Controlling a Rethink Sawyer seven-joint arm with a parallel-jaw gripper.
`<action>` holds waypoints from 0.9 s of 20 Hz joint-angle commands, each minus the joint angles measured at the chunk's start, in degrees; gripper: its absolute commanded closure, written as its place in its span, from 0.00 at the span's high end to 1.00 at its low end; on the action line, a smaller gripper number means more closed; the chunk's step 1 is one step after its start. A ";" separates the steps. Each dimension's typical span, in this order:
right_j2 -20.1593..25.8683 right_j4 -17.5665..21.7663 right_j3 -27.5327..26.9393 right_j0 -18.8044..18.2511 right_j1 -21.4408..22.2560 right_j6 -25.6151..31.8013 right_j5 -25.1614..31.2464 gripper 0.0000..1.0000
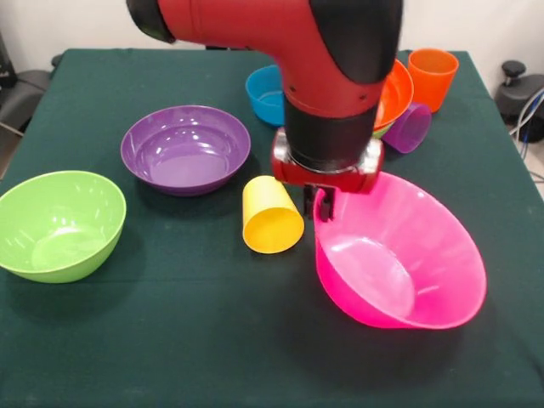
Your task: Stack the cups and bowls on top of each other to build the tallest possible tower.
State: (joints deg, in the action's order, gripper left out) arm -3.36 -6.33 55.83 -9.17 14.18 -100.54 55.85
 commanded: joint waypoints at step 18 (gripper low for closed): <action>14.69 0.30 17.41 -8.55 6.86 5.58 -0.76 0.00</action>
State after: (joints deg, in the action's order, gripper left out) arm 2.66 -6.34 67.68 -17.54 19.48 -100.54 55.83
